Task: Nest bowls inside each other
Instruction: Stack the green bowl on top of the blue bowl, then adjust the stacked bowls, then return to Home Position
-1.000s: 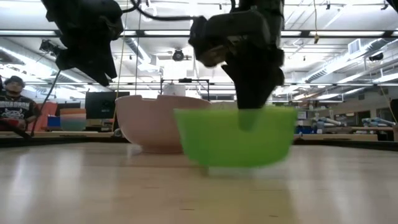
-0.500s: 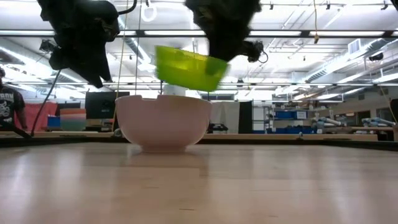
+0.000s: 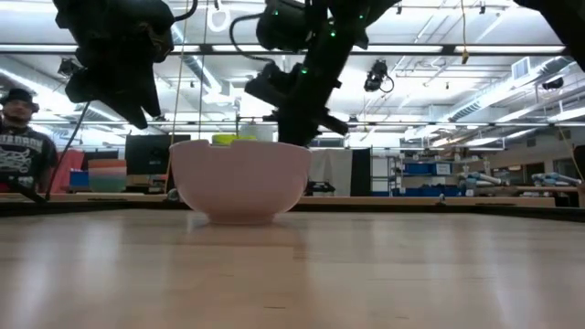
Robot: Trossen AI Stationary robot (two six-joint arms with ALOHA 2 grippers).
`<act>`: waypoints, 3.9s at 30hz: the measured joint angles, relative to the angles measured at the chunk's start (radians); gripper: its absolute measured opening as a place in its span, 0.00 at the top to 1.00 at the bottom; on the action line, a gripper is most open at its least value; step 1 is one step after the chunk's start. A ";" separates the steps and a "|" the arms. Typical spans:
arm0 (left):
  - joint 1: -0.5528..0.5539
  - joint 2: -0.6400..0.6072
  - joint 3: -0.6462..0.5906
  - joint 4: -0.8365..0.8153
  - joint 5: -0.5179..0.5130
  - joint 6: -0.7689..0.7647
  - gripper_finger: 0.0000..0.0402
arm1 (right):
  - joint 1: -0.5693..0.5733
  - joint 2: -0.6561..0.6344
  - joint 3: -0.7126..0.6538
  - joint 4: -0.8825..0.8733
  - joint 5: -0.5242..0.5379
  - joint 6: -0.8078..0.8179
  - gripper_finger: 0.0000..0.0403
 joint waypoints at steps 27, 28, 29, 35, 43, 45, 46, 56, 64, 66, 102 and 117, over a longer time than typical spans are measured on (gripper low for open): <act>0.037 0.000 0.000 0.075 0.000 0.010 0.57 | -0.031 -0.005 0.001 -0.139 -0.260 -0.008 0.70; 0.037 0.000 0.000 0.087 0.001 0.010 0.57 | -0.024 -0.009 0.001 -0.140 -0.249 -0.009 0.68; 0.037 0.000 0.000 0.097 0.000 0.007 0.57 | -0.017 -0.013 0.000 -0.144 -0.239 -0.010 0.66; 0.037 0.022 0.000 0.098 0.000 -0.026 0.57 | 0.026 -0.101 -0.002 -0.179 -0.169 -0.008 0.59; 0.066 0.196 0.000 0.147 -0.008 -0.026 0.57 | 0.078 -0.261 -0.001 -0.315 -0.025 -0.010 0.59; 0.075 0.246 -0.002 0.205 -0.008 -0.016 0.57 | 0.091 -0.294 -0.001 -0.362 0.024 0.001 0.59; 0.078 0.271 -0.002 0.259 -0.002 -0.006 0.57 | 0.098 -0.310 -0.005 -0.382 0.047 0.009 0.59; 0.111 0.375 -0.001 0.591 0.012 0.026 0.57 | 0.216 -0.531 -0.271 -0.382 0.153 0.203 0.59; 0.108 0.220 0.000 0.589 0.046 0.038 0.57 | 0.303 -0.737 -0.428 -0.246 0.221 0.290 0.59; 0.110 0.168 0.003 0.602 0.043 0.051 0.57 | 0.315 -0.782 -0.445 -0.223 0.264 0.295 0.59; 0.476 -0.471 0.013 0.583 0.203 0.785 0.72 | 0.234 -0.888 -0.509 0.531 0.115 -0.325 0.71; 0.413 -0.909 -0.452 0.872 0.306 0.962 0.96 | 0.444 -1.245 -0.989 0.783 0.372 -0.436 0.97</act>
